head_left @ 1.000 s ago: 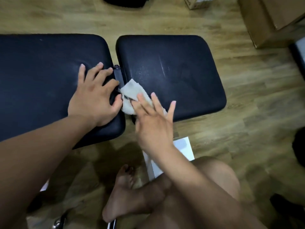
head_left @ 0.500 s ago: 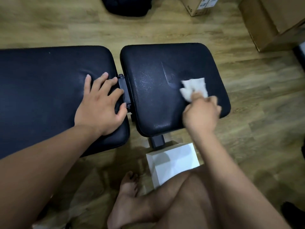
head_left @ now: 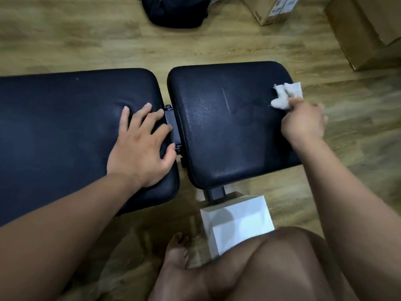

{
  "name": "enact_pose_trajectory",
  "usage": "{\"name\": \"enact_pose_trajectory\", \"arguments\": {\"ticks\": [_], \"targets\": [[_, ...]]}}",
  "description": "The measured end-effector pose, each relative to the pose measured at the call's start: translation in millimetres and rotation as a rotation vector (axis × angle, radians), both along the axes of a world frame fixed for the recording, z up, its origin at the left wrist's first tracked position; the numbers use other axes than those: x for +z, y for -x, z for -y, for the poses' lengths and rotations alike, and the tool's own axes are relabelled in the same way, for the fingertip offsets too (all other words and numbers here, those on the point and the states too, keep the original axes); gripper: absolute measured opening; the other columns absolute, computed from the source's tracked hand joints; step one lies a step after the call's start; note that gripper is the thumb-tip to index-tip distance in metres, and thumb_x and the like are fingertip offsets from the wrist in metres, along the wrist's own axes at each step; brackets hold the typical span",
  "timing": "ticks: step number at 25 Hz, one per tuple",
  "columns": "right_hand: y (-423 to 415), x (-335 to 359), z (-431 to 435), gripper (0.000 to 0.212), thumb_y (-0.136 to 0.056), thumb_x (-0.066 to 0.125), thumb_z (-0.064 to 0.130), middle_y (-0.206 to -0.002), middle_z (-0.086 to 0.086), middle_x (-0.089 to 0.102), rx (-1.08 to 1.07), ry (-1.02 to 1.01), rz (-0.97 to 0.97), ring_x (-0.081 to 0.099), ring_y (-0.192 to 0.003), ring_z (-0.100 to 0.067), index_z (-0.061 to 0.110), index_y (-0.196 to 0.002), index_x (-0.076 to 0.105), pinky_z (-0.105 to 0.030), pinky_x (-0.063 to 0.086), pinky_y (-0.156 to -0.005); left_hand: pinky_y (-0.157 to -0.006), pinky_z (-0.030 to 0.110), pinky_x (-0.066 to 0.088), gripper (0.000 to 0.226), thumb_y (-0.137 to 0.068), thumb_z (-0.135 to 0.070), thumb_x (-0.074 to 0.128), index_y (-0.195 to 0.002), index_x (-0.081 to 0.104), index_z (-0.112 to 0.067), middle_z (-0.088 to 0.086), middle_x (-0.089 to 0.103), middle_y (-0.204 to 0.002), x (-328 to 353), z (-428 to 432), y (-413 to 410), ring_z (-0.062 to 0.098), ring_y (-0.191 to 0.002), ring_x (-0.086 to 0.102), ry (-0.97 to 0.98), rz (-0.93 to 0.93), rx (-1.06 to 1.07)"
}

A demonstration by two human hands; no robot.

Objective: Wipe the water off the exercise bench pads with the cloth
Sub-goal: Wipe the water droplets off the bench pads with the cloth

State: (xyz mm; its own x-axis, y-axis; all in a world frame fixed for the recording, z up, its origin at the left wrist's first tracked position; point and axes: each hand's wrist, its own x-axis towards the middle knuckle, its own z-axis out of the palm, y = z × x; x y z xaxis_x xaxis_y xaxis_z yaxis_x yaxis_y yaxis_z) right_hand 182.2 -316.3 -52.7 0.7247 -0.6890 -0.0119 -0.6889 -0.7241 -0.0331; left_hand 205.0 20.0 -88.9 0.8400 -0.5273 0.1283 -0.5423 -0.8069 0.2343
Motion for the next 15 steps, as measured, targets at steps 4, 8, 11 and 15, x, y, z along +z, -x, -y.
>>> {"name": "enact_pose_trajectory", "arguments": {"ticks": [4, 8, 11, 15], "targets": [[-16, -2, -88, 0.039, -0.086, 0.045, 0.017, -0.127, -0.015, 0.047, -0.001, -0.09, 0.062, 0.044, -0.114, -0.039, 0.023, -0.122, 0.06, -0.045, 0.039, -0.094, -0.117, 0.058, 0.013, 0.047, -0.087, -0.045, 0.043, -0.117, 0.065, -0.015, 0.009, 0.049, -0.141, 1, 0, -1, 0.031, -0.142, 0.03, -0.008, -0.001, -0.001], [23, -20, -206, 0.033, -0.085, 0.05, 0.022, -0.133, -0.001, 0.058, 0.779, -0.062, 0.088, 0.048, -0.114, -0.029, 0.019, -0.113, 0.067, -0.039, 0.034, -0.089, -0.117, 0.057, 0.013, 0.044, -0.084, -0.042, 0.044, -0.11, 0.065, -0.013, 0.009, 0.051, -0.14, 0, 0, -1, 0.032, -0.141, 0.031, 0.012, -0.005, -0.014], [21, -21, -141, 0.037, -0.077, 0.054, 0.017, -0.115, -0.004, 0.07, 0.86, -0.118, 0.163, 0.059, -0.1, -0.033, 0.016, -0.11, 0.07, -0.039, 0.05, -0.08, -0.117, 0.058, 0.014, 0.045, -0.085, -0.043, 0.046, -0.114, 0.065, -0.015, 0.01, 0.051, -0.14, 0, -1, -1, 0.032, -0.141, 0.032, 0.002, 0.001, -0.006], [-17, -14, 1, 0.041, -0.085, 0.044, 0.021, -0.099, -0.024, 0.067, 0.364, 0.042, 0.108, 0.059, -0.096, -0.043, 0.015, -0.12, 0.064, -0.043, 0.051, -0.086, -0.117, 0.058, 0.014, 0.049, -0.087, -0.046, 0.042, -0.118, 0.065, -0.016, 0.008, 0.049, -0.142, 1, 0, -1, 0.031, -0.142, 0.029, -0.023, -0.011, 0.0]]}}
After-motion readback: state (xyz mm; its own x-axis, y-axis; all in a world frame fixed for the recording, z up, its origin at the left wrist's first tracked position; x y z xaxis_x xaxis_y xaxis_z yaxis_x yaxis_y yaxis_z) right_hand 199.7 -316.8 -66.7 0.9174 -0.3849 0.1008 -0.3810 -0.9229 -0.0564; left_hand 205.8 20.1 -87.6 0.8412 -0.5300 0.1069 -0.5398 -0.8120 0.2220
